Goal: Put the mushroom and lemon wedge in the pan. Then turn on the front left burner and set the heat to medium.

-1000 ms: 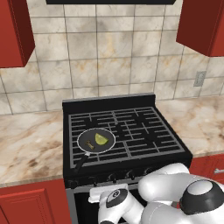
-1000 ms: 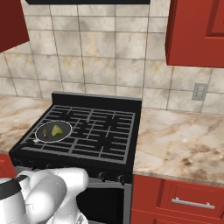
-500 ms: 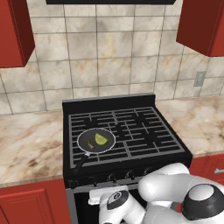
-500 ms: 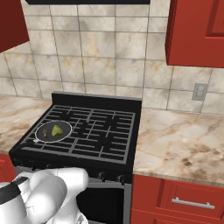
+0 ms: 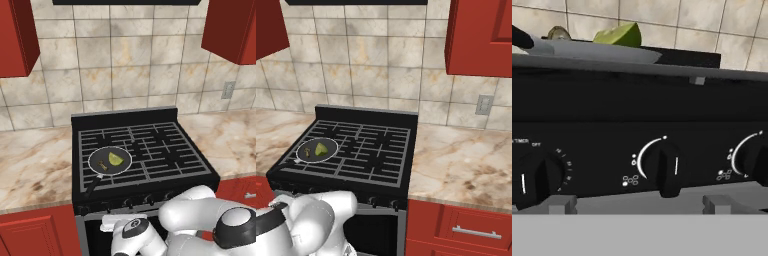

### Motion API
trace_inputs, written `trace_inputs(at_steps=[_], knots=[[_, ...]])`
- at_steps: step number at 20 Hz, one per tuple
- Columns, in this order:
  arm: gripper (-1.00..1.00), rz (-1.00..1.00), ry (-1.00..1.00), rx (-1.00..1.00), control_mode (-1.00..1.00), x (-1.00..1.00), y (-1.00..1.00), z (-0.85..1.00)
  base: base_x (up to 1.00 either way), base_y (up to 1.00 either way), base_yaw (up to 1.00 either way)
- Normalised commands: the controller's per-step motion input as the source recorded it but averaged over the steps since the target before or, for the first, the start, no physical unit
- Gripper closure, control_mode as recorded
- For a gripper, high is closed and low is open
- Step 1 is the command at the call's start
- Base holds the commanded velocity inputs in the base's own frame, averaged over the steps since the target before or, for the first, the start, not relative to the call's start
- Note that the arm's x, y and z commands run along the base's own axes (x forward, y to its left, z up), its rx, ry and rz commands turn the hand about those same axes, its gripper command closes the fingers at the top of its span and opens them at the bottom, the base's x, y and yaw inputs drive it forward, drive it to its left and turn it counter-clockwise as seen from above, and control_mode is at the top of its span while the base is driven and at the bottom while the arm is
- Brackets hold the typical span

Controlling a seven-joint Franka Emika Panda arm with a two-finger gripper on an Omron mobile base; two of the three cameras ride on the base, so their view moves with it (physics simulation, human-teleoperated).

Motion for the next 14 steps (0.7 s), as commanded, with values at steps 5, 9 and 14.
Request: trace_inputs(at_steps=[5,9,14], knots=[[-1.0,0.04,0.01,0.16,-1.0,0.53,-0.51,0.03,0.0,0.0,0.0],[-1.0,0.15,-0.02,0.05,-1.0,0.59,-0.57,-0.04,0.0,0.0,0.0],[-1.0,0.18,-0.05,0.03,-1.0,0.53,-0.63,-0.06,0.0,0.0,0.0]])
